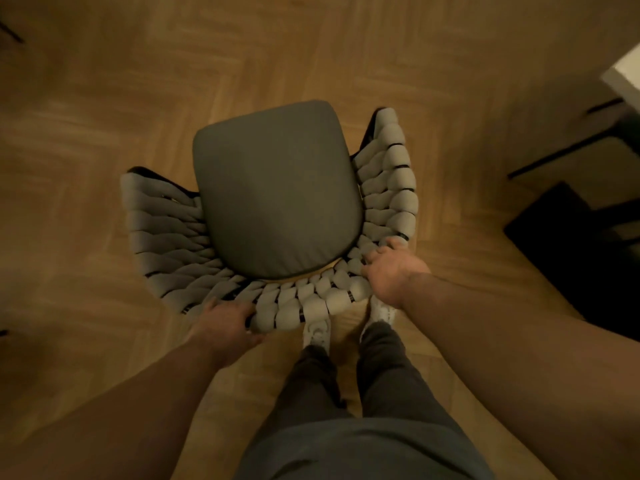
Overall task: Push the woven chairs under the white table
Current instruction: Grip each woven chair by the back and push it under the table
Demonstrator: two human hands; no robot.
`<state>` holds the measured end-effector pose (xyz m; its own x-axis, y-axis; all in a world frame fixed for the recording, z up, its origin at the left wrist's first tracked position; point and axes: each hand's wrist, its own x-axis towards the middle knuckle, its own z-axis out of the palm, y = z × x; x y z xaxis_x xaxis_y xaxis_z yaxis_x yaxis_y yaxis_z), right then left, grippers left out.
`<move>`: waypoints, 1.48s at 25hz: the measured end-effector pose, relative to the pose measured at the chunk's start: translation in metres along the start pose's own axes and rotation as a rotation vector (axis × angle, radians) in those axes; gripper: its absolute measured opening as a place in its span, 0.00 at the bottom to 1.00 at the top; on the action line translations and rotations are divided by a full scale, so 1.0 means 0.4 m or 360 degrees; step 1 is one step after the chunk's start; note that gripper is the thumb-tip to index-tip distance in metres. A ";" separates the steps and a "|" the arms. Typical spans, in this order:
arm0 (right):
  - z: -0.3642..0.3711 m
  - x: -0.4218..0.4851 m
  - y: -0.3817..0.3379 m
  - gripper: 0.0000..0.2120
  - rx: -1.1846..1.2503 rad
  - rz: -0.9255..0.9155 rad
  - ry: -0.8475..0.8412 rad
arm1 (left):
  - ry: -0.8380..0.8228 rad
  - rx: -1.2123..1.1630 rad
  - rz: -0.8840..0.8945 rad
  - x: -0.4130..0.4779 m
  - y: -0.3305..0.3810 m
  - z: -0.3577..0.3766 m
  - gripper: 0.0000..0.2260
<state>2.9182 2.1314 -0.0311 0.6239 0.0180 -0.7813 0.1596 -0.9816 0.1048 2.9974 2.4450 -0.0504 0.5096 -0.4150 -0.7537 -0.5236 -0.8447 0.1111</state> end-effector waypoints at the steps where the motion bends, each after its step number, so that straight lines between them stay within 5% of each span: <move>1: 0.027 -0.022 -0.017 0.21 0.0044 0.0030 -0.0022 | -0.0035 0.0092 0.0038 -0.006 -0.002 0.009 0.23; 8: 0.182 -0.148 -0.077 0.21 0.0233 0.0179 0.0022 | -0.0167 0.0707 0.0212 -0.037 0.079 0.021 0.29; 21: 0.588 -0.488 0.016 0.20 0.0631 0.0512 -0.0052 | -0.0107 0.0935 0.0509 -0.094 0.525 0.115 0.28; 37: 0.932 -0.685 -0.067 0.17 0.1292 0.1053 -0.0243 | -0.0128 0.1423 0.1145 -0.011 0.901 0.126 0.15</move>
<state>2.4578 2.0818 -0.0493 0.2879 -0.5355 -0.7939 -0.7713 -0.6211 0.1393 2.7719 2.1594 -0.0396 -0.1317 -0.6541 -0.7449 -0.9893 0.1342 0.0570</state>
